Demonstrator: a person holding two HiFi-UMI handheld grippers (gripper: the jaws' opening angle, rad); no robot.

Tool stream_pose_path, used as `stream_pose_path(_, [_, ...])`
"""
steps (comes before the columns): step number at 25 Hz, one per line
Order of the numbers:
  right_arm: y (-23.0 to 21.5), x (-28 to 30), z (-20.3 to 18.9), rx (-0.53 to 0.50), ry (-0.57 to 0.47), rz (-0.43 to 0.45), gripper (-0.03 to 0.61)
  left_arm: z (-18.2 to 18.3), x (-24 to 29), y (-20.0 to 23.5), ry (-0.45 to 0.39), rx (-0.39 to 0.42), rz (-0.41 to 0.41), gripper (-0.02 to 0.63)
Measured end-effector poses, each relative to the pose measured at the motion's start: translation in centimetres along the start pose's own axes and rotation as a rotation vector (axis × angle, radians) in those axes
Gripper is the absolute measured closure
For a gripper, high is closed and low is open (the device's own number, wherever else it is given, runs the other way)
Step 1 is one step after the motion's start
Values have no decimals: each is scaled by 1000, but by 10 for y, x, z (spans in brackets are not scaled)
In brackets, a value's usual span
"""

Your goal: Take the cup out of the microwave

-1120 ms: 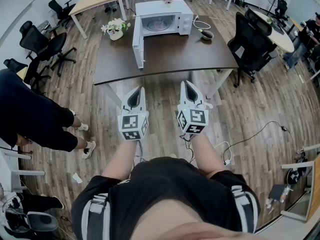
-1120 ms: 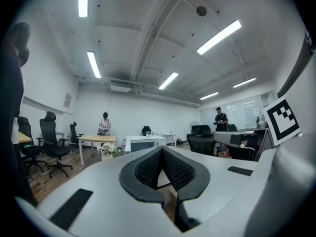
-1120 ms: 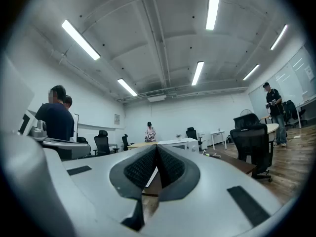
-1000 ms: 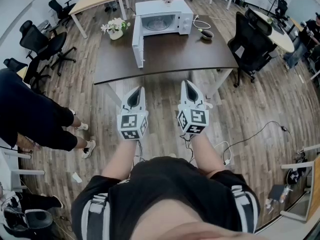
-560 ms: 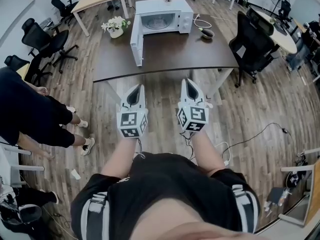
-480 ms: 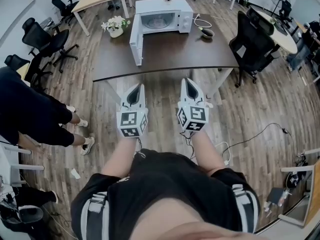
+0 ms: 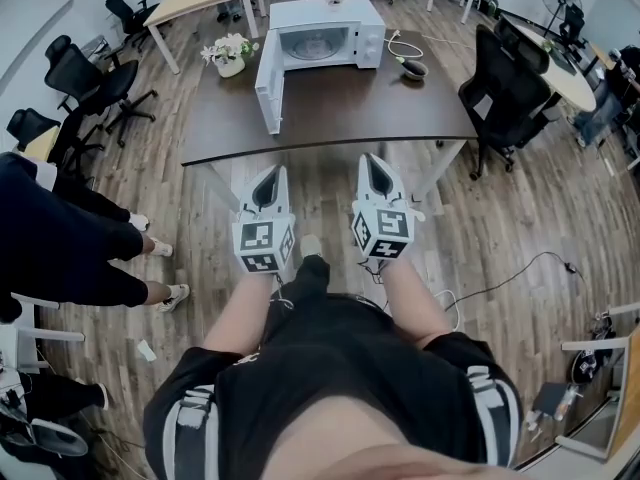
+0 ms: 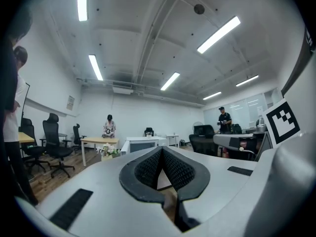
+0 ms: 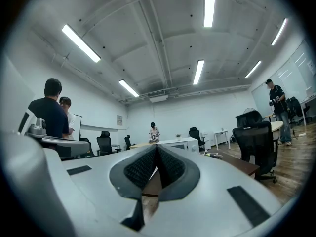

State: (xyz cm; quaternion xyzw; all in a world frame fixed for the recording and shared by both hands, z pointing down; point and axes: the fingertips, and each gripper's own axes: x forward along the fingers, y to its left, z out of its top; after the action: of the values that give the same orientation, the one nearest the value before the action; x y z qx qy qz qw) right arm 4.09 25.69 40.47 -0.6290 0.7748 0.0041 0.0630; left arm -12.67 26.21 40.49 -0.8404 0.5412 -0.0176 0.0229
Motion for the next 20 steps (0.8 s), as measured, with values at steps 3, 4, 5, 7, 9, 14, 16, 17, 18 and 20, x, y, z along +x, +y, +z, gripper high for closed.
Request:
stream_pose_path(3, [-5,15,-5,-1,-10,0,578,-5,13,4,-8,3,0,612])
stream_pose_path(4, [-7,22,-7,2,-12,-1,577,-6,19,5,-10,9,-1,612])
stream_pose_path(5, [-9,29,-8,4,-12,-2,578,-7,26,7,-11,17,-2,612])
stream_pose_path(7, [-13,47,-11,11,-6,-2,578,-10,43,11,-10,27,-6,612])
stream_pose_path(9, [-20,71,-15,21,3,-2,578,-12,66,17,-8,22,-12,612])
stream_pose_path(14, [-38,139,-21,17,9,-13,578,-11,133,40,-11,17,-21,612])
stream_pose_path(16, [-47,170,-26,13,15,-16,578,-14,165,52,-2,16,-26,612])
stream_pose_path(17, [-52,186,-29,11,18,-19,577,-17,182,58,5,16,-28,612])
stream_pose_path(18, [-57,202,-32,10,23,-23,578,-20,199,65,14,14,-31,612])
stream_pose_path(20, [-68,236,-37,11,36,-30,578,-22,233,79,27,6,-37,612])
